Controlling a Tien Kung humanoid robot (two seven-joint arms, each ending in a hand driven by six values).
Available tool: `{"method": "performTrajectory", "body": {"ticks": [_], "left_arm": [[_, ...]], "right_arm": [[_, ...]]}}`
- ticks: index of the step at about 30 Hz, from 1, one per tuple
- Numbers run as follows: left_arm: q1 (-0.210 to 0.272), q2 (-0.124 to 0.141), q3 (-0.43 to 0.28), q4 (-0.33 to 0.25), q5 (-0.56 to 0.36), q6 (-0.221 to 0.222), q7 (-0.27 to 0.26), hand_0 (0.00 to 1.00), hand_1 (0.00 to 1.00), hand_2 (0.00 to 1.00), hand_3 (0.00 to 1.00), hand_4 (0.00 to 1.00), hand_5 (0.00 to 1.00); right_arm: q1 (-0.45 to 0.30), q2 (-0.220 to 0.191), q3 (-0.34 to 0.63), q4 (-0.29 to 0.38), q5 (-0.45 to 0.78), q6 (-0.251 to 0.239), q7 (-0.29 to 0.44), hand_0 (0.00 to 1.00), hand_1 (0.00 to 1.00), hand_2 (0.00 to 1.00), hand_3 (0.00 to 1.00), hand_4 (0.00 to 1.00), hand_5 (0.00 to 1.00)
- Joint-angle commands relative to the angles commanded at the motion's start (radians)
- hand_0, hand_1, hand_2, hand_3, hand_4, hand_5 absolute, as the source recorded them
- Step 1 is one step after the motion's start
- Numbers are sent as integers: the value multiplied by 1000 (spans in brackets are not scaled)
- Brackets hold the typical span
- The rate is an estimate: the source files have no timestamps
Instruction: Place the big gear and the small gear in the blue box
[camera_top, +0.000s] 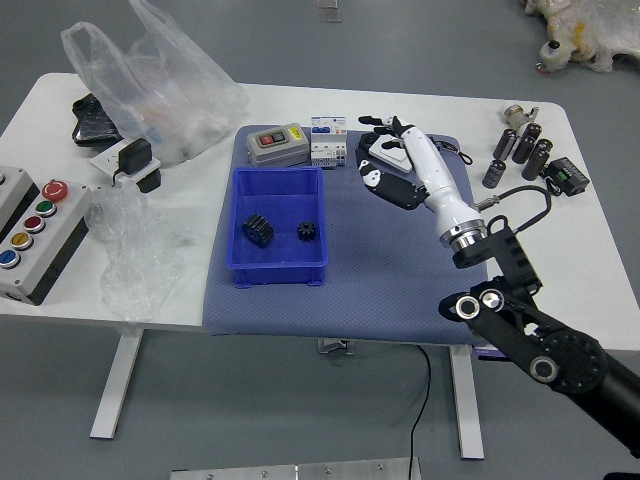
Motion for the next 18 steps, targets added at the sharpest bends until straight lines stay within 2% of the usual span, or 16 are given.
{"method": "performTrajectory", "body": {"ticks": [3,4,7,12,18], "left_arm": [[0,0,40,0,-38,0,-22,619,460,490,656,692,275],[-1,1,56,0,-51,-1,-30,618,461,491,656,692,275],[-4,4,105,0,-94,-2,-54,618,461,491,656,692,275],[-10,12,174,0,-154,-4,-85,619,460,493,657,693,276],[-20,26,229,-6,-195,-5,-99,619,462,493,657,692,278]], "right_arm": [[-74,-13,105,17,120,20,80,753,735,747,692,589,253],[-95,-19,135,20,156,26,100,753,723,730,680,621,315],[-162,-36,227,25,273,38,158,753,723,730,680,621,315],[-238,-49,350,20,415,49,186,745,726,723,679,626,320],[-253,-48,467,15,533,52,194,740,715,715,678,623,316]]}}
